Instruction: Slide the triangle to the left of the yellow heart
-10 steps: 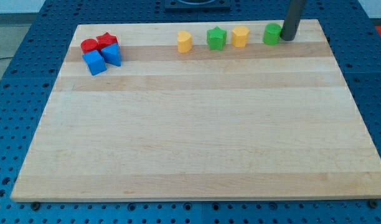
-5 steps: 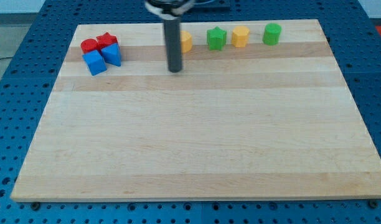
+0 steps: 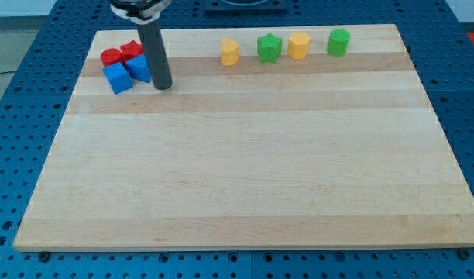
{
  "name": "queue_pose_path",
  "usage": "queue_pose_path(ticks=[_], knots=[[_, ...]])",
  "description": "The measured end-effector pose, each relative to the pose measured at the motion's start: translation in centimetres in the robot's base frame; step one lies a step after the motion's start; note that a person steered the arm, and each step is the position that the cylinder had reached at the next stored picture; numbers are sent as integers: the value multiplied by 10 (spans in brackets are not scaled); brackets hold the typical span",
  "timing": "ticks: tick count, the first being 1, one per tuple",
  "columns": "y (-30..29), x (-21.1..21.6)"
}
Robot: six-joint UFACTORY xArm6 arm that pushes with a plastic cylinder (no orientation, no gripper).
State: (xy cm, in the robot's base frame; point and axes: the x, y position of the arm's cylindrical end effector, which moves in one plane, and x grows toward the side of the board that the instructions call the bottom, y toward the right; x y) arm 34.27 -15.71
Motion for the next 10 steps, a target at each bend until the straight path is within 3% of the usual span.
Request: queue_pose_path(ticks=[2, 4, 6, 8, 10], knots=[[-48, 0], [-48, -26], [-6, -42], [-8, -42], [-35, -87]])
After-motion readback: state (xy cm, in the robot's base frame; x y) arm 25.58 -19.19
